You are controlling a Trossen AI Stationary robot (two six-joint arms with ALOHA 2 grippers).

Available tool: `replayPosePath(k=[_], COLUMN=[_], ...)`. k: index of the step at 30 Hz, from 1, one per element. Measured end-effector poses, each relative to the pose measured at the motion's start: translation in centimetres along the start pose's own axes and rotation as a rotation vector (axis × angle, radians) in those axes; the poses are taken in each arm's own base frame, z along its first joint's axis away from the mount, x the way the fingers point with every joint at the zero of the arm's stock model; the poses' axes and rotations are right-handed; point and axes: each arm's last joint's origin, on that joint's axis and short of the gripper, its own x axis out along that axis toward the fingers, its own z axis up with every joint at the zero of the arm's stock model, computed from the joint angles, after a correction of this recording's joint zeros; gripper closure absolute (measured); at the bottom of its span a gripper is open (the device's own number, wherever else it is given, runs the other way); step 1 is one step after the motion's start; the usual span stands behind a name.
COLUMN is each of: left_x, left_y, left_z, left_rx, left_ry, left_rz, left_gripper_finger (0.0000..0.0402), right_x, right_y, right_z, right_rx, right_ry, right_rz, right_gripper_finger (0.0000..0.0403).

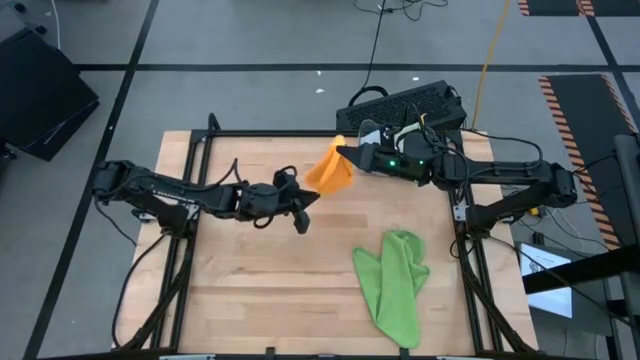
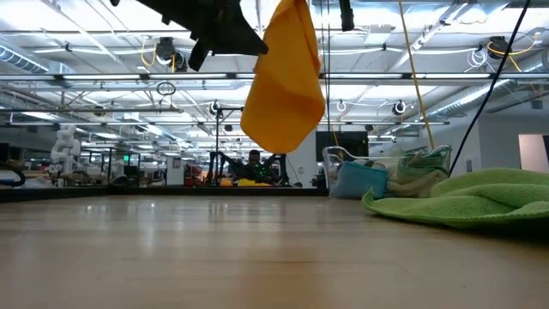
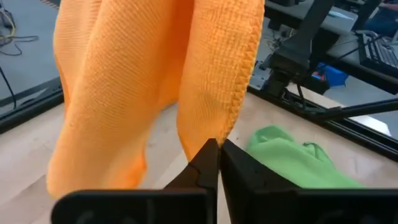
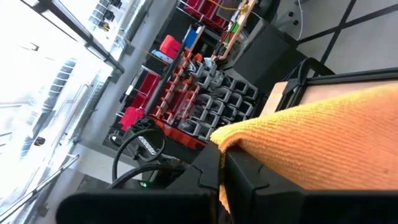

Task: Fold microfiber towels
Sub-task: Fold the yellow microfiber towel

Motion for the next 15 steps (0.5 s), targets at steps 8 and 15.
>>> replayPosePath(k=[8, 15], left_x=[-2.2, -5.7], left_y=[-0.7, -0.4], left_z=[0.7, 1.9], left_rx=[0.0, -0.017], left_ry=[-0.004, 0.02], left_rz=[-0.038, -0.107], left_gripper_finger=[0.0397, 0.0398], right_x=[0.1, 0.0], right_y=[-0.2, -0.9], right_z=[0.3, -0.3], right_rx=[-0.022, -0.151], right_ry=[-0.003, 0.152], right_rz=[-0.003, -0.013], right_gripper_finger=[0.0399, 0.0382])
